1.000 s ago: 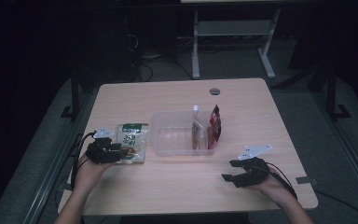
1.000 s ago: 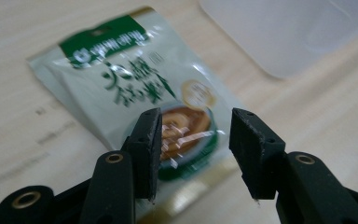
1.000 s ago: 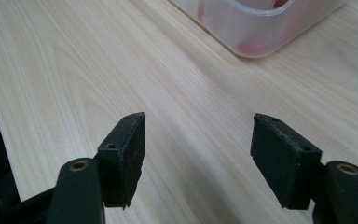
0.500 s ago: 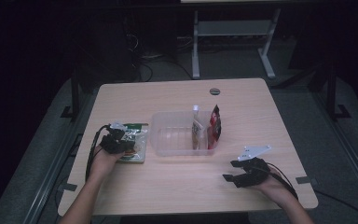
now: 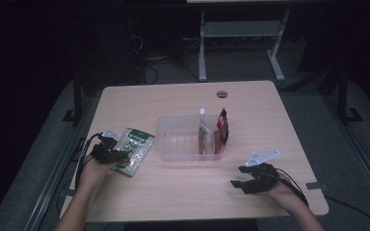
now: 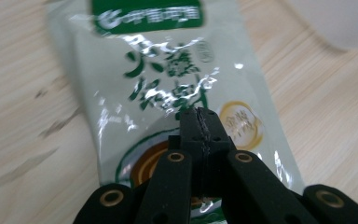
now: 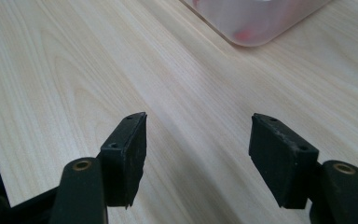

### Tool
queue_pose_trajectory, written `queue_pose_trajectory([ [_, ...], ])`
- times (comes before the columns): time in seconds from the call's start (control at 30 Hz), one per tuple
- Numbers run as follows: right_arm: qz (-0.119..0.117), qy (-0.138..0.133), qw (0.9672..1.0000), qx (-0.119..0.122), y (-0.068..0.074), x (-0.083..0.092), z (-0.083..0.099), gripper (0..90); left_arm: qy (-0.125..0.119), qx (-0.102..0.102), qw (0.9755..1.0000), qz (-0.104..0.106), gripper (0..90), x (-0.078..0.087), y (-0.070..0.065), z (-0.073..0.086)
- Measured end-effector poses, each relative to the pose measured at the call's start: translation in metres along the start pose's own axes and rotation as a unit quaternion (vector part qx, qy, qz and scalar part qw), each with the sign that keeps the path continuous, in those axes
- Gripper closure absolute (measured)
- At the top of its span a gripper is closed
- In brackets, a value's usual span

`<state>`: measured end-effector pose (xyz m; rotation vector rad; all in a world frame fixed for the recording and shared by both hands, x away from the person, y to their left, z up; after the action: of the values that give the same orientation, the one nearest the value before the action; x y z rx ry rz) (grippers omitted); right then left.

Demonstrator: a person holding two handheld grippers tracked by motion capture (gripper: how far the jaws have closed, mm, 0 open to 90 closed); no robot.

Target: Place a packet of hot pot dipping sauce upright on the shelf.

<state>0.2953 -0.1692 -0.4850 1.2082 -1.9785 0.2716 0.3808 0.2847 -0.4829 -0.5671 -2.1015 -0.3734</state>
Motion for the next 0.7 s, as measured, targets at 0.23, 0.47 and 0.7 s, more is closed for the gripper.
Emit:
queue_pose_trajectory([
  [0.23,0.001,0.001,1.0,0.0,0.0,0.0,0.0,36.2,0.012,0.007,0.9994,-0.031,89.7,0.008,0.018,0.011],
  [0.47,0.0,0.001,1.0,0.0,0.0,0.0,0.0,36.3,-0.003,0.01,0.9991,-0.042,89.7,0.015,0.029,0.006],
  [0.7,0.0,0.0,1.0,-0.002,0.0,-0.001,0.0,36.3,-0.032,0.041,0.9958,-0.075,89.7,0.012,0.057,-0.018],
])
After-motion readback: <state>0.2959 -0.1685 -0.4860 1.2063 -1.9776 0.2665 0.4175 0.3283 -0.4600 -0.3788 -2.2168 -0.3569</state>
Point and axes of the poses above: each handheld gripper's, and its own axes: x roughly backward along the jaws, z roughly out of its underside, y roughly to its left, the point moved 5 cm from there along -x, roughly forward along the jaws, and after that the axes turned 8 degrees about -z, right-handed, at the moved point
